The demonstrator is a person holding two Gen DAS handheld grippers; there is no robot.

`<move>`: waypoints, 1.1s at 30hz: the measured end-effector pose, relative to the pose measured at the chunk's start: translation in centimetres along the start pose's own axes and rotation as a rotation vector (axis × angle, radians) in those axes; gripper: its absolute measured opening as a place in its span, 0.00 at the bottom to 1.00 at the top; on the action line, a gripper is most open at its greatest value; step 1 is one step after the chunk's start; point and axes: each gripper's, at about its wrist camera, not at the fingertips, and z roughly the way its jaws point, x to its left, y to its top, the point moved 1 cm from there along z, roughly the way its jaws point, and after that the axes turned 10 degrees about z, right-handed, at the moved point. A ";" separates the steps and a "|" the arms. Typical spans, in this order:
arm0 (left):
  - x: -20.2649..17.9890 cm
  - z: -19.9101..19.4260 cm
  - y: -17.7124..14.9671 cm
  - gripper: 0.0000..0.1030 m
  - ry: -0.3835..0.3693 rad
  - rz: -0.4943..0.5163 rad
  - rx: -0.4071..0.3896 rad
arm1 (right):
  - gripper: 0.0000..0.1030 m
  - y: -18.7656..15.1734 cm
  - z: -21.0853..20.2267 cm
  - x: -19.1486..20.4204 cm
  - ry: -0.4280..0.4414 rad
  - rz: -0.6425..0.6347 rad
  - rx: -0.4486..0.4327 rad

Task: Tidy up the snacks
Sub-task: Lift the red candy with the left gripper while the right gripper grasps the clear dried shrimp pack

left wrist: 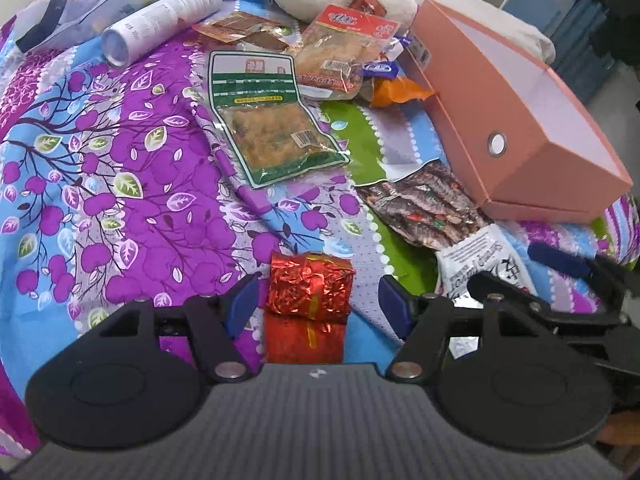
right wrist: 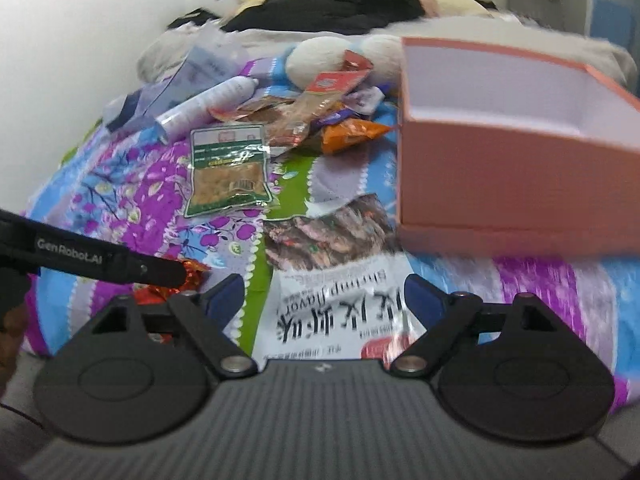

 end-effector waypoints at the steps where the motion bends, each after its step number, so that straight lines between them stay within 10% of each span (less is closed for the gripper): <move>1: 0.0 0.2 -0.1 0.69 -0.002 -0.001 0.006 | 0.86 0.2 0.3 0.3 0.001 -0.026 0.000; 22: -0.9 2.3 -0.3 0.55 0.067 0.080 0.028 | 0.88 -0.9 6.4 -0.3 0.010 -0.137 0.074; 29: -1.0 0.8 0.2 0.55 0.046 0.028 -0.002 | 0.35 -0.2 5.3 0.2 0.017 -0.133 0.056; 33: -1.1 -0.4 0.8 0.55 0.036 -0.002 -0.030 | 0.26 -0.1 4.4 1.1 0.000 -0.172 0.036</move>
